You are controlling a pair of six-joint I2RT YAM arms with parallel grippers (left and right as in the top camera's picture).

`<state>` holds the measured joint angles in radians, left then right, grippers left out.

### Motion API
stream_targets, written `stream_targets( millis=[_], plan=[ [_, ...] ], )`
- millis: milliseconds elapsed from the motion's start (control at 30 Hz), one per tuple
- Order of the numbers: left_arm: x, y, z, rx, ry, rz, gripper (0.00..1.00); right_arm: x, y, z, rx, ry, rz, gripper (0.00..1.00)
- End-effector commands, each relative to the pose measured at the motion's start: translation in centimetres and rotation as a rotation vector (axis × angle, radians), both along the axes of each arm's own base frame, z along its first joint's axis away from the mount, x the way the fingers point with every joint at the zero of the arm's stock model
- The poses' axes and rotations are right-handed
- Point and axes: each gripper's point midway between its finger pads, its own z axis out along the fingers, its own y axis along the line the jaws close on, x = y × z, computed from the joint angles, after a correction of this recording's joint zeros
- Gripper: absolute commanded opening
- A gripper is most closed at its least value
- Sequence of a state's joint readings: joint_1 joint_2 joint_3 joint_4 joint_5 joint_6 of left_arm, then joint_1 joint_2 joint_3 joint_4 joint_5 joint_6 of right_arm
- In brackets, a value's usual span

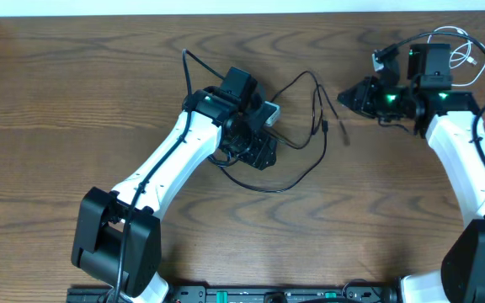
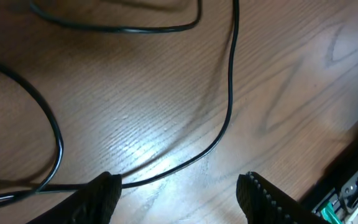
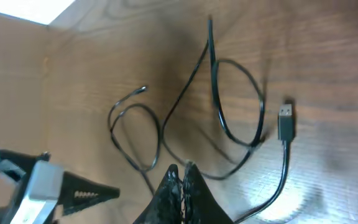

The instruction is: Untangle cables

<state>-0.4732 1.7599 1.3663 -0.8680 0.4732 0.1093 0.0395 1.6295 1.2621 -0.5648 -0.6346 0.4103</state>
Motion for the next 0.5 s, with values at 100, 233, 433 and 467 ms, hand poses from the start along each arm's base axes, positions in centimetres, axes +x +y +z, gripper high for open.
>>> stream_targets(
  millis=[100,233,433,467],
  plan=[
    [0.9,0.5,0.4,-0.019,-0.008,0.042,0.64,2.6,2.8,-1.7,-0.153,-0.088,-0.024,0.01],
    [2.5,2.7,1.5,-0.034,-0.009,0.165,0.64,2.9,3.0,-4.1,-0.237,-0.066,-0.029,0.34],
    [4.0,5.7,2.7,-0.046,-0.035,0.257,0.64,3.5,0.4,-3.8,-0.196,-0.053,-0.061,0.68],
    [4.1,5.9,2.7,-0.045,-0.035,0.265,0.64,3.4,0.4,-3.7,-0.184,-0.055,-0.051,0.68]
  ],
)
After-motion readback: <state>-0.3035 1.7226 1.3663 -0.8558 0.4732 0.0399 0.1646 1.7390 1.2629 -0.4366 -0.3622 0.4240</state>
